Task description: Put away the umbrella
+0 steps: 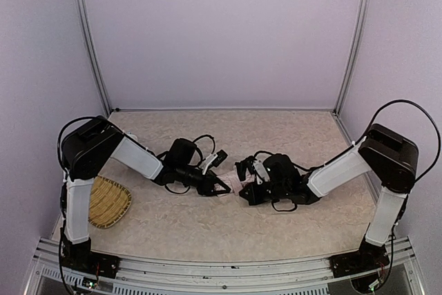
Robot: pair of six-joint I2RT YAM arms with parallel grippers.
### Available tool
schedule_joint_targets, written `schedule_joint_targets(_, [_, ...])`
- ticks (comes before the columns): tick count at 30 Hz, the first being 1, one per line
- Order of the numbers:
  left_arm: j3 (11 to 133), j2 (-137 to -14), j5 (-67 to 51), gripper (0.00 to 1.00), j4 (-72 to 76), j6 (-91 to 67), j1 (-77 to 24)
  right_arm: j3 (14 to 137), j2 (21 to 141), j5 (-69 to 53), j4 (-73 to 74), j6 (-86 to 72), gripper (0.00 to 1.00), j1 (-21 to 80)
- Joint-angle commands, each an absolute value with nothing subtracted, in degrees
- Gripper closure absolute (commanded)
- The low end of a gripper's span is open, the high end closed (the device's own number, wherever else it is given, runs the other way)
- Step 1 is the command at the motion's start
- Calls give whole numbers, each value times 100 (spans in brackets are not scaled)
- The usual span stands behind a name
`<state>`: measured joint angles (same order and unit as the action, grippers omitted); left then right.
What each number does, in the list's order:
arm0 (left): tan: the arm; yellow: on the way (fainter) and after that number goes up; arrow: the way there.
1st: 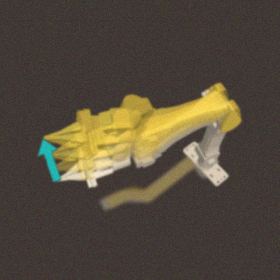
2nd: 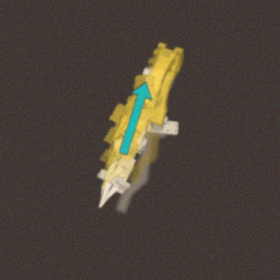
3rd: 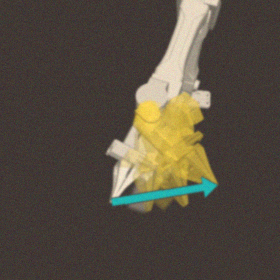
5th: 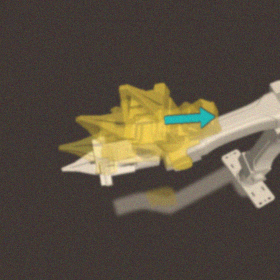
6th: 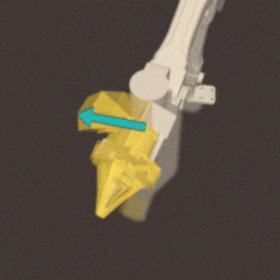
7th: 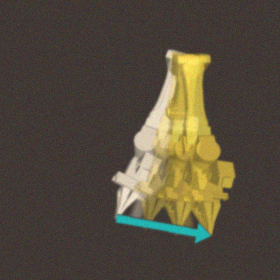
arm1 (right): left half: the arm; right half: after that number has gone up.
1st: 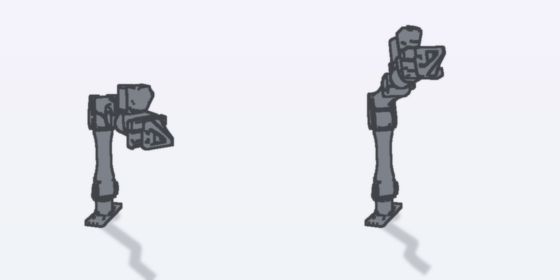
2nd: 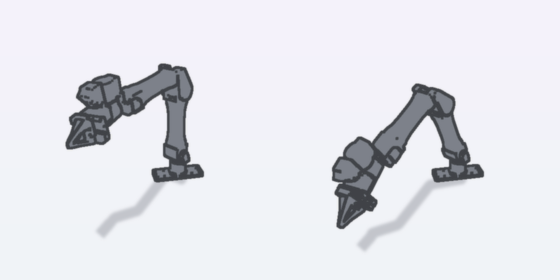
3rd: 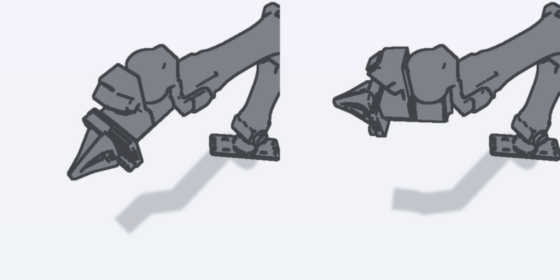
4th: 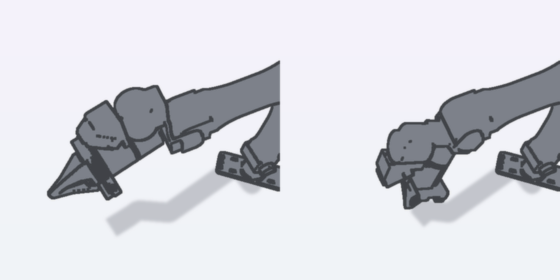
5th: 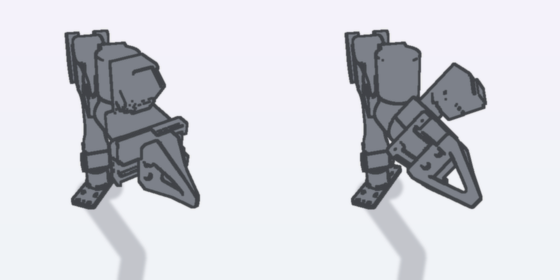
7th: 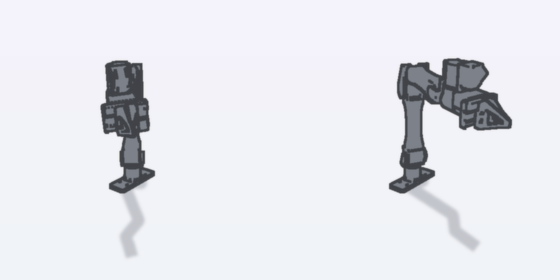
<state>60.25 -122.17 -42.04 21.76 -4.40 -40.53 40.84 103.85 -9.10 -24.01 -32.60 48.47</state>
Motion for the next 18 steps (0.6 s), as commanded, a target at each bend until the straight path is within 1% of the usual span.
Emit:
schedule_joint_targets(1, [5772,-12731,-3451,100,1151,-521,-3780,4151,10934,-391,-1828,-3156,100,4803])
schedule_joint_targets(9, [5759,-12826,-4235,100,1486,-636,-3861,4115,11075,278,-2685,-3413,100,4799])
schedule_joint_targets(15, [5567,-12689,-4653,100,2232,-1212,-4008,4337,11218,199,-3561,-3544,100,4803])
schedule_joint_targets(18, [5449,-12634,-4798,100,2723,-1550,-4083,4403,11182,213,-3804,-3567,95,4802])
